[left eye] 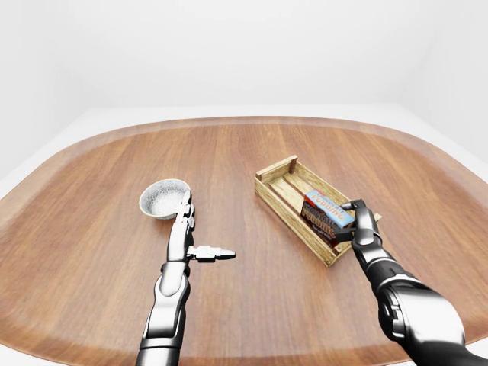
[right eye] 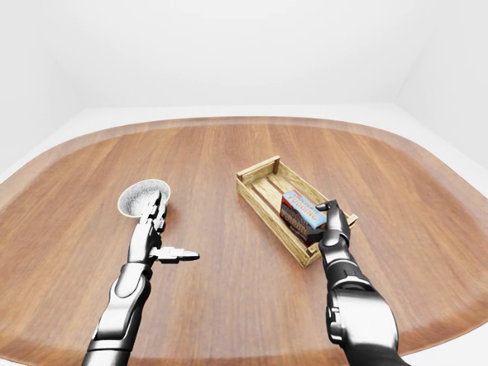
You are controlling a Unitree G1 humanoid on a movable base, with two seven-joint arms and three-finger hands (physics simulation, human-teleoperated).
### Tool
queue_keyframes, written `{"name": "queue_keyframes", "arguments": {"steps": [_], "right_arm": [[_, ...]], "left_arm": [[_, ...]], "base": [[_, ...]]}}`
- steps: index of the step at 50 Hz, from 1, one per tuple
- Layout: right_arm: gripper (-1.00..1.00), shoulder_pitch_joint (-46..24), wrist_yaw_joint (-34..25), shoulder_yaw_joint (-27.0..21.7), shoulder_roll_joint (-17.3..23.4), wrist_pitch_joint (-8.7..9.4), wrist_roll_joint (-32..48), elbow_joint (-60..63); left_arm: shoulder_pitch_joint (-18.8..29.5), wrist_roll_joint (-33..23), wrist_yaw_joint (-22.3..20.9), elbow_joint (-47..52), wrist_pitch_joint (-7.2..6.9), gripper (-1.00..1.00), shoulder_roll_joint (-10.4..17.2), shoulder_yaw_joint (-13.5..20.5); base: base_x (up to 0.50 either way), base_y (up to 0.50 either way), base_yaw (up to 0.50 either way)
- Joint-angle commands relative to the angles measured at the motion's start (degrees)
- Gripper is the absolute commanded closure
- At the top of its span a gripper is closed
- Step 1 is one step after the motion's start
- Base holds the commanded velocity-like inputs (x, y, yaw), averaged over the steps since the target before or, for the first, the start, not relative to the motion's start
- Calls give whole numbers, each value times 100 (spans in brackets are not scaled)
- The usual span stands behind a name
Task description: Pick up the chocolate pudding and put it in the tray.
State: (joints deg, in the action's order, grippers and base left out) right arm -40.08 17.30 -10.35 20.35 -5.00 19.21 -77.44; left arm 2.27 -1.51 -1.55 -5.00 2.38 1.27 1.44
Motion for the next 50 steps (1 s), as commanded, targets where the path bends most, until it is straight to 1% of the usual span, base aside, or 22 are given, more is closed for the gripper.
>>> {"name": "queue_keyframes", "arguments": {"steps": [1,12,13,14,41,50], "right_arm": [[100,63,120,-91,9,0,-4,-48],[100,48,113,-93,18,0,-15,-44],[16,43,102,-98,20,0,-23,-43],[-100,39,62,-114,17,0,-56,-42],[-100,63,41,-107,22,0,-70,-49],[-100,-42,82,-102,155,0,-71,-20]], "left_arm": [[-45,286,-167,64,14,-100,-5,61],[-45,287,-166,64,13,-100,-5,61],[-45,286,-167,64,13,-100,-5,60],[-46,286,-167,65,12,-100,-5,60],[-45,286,-168,64,15,-100,-5,61],[-46,286,-167,64,12,-100,-5,61]], "base": [[0,0,0],[0,0,0],[0,0,0],[0,0,0],[0,0,0],[0,0,0]]}}
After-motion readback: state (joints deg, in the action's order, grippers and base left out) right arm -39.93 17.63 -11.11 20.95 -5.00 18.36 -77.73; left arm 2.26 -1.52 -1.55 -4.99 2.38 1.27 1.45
